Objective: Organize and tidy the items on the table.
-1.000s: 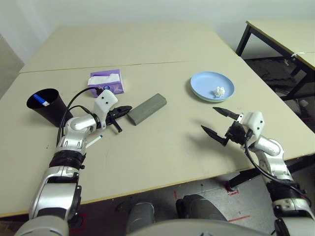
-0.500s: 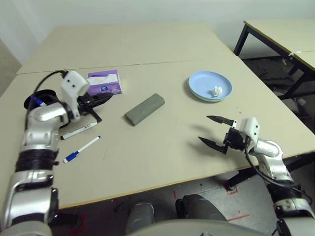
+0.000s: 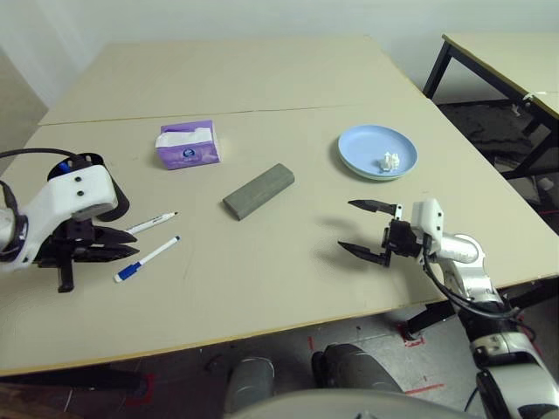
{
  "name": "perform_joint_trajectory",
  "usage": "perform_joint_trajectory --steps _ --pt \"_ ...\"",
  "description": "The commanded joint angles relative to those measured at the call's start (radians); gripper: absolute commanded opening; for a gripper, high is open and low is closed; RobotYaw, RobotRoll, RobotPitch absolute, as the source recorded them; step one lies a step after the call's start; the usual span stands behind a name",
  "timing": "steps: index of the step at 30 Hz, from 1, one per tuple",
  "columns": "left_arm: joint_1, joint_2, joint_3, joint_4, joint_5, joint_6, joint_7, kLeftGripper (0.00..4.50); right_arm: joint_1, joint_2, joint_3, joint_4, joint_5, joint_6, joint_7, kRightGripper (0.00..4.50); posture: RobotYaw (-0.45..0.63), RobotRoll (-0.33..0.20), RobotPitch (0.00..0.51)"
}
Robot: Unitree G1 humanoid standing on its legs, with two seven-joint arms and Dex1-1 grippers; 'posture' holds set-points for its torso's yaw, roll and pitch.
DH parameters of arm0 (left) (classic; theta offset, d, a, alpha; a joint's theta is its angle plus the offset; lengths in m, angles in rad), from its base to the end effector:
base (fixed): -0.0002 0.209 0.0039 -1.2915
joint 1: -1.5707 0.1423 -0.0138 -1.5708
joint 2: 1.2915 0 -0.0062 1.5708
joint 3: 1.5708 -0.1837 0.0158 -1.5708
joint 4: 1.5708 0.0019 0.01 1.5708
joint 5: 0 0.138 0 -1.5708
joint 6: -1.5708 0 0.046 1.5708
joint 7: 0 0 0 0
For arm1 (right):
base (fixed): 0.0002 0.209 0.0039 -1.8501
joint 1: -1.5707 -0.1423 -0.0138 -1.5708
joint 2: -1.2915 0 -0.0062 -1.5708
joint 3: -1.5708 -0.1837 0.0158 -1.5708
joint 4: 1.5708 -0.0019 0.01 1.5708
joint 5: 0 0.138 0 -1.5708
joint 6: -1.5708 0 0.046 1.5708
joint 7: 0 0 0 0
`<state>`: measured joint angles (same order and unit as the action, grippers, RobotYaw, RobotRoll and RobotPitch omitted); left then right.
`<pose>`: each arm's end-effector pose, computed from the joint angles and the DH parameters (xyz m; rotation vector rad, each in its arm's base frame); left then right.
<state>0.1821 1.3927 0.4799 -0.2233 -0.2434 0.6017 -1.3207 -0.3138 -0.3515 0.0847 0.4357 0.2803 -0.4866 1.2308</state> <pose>0.1744 0.3419 0.2638 0.7673 0.8305 -0.7202 0.2584 -0.2061 0.0667 -0.2966 -0.2511 1.2556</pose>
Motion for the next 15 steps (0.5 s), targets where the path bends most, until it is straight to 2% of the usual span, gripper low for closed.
perform_joint_trajectory --steps 1,4,5,15 --pt "-0.011 0.003 0.008 -0.044 0.003 0.082 0.03 3.33 0.006 -0.003 0.033 -0.044 0.025 -0.003 0.053 4.5 0.05 0.0 0.092" --pt "-0.026 -0.005 -0.022 -0.068 -0.011 0.138 0.055 4.37 0.014 -0.011 0.051 -0.075 0.042 0.005 0.091 4.5 0.04 0.0 0.102" --pt "-0.026 -0.006 -0.035 -0.07 -0.005 0.14 0.064 4.48 0.015 -0.014 0.056 -0.082 0.047 0.009 0.1 4.5 0.04 0.0 0.103" --pt "-0.088 -0.003 -0.195 -0.048 0.031 0.208 0.178 4.48 0.004 -0.046 0.088 -0.127 0.084 0.077 0.191 4.5 0.03 0.0 0.109"
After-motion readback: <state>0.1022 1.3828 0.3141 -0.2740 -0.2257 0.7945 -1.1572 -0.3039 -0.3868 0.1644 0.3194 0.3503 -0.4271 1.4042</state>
